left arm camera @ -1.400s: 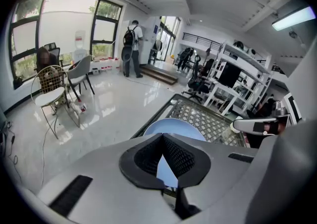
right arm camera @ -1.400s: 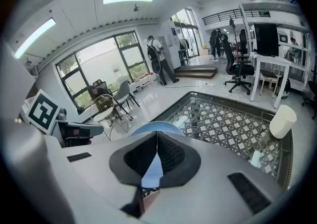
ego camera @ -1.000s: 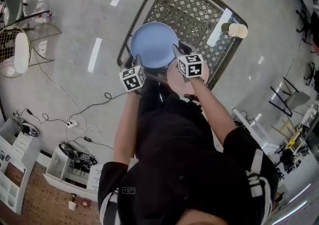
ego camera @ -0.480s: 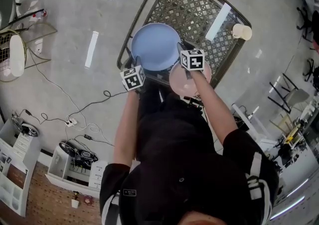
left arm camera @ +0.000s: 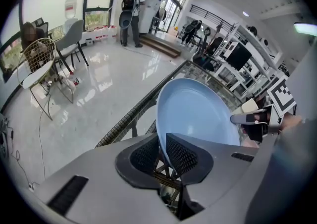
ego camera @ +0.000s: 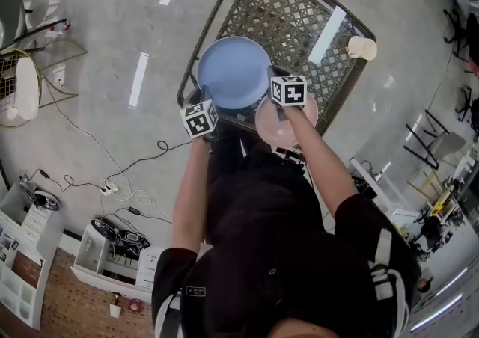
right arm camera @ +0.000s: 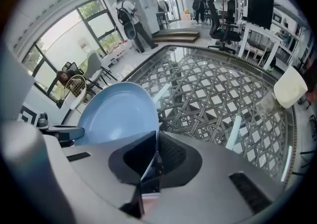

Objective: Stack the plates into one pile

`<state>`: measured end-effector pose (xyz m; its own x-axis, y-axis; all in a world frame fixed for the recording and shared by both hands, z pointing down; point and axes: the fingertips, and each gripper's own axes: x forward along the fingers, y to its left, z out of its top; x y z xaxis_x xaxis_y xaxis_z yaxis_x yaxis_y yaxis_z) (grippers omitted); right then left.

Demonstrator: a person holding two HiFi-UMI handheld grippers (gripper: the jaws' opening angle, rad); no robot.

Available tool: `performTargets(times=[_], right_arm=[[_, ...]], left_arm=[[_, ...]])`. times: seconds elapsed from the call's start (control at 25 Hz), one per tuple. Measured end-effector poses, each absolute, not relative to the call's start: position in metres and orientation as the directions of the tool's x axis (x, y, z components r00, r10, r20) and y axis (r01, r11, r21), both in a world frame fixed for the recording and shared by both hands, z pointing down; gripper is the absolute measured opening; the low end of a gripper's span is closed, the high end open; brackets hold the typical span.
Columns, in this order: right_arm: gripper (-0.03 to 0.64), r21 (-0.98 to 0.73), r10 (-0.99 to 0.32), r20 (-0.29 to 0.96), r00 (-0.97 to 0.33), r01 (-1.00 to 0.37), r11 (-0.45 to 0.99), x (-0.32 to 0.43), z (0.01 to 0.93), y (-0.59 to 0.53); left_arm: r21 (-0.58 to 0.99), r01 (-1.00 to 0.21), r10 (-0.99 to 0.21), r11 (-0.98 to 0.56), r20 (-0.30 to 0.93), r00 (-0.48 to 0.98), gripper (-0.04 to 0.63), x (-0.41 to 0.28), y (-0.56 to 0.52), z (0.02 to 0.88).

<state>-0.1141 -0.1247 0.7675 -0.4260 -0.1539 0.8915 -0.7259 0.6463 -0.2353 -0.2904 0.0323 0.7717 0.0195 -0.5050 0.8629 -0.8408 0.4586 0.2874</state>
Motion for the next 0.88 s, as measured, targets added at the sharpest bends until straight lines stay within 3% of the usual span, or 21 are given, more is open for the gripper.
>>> performTargets(times=[0.44, 0.88], right_arm=[[0.021, -0.299, -0.222, 0.813, -0.538, -0.714, 0.633, -0.129, 0.7, -0.124], [0.021, -0.303, -0.329, 0.749, -0.575, -0.739, 0.602, -0.07, 0.638, -0.122]], left_arm=[[0.269, -0.844, -0.605, 0.464, 0.792, -0.08, 0.049, -0.312, 0.029, 0.696], [0.263, -0.892, -0.673, 0.368, 0.737, -0.061, 0.049, -0.263, 0.016, 0.633]])
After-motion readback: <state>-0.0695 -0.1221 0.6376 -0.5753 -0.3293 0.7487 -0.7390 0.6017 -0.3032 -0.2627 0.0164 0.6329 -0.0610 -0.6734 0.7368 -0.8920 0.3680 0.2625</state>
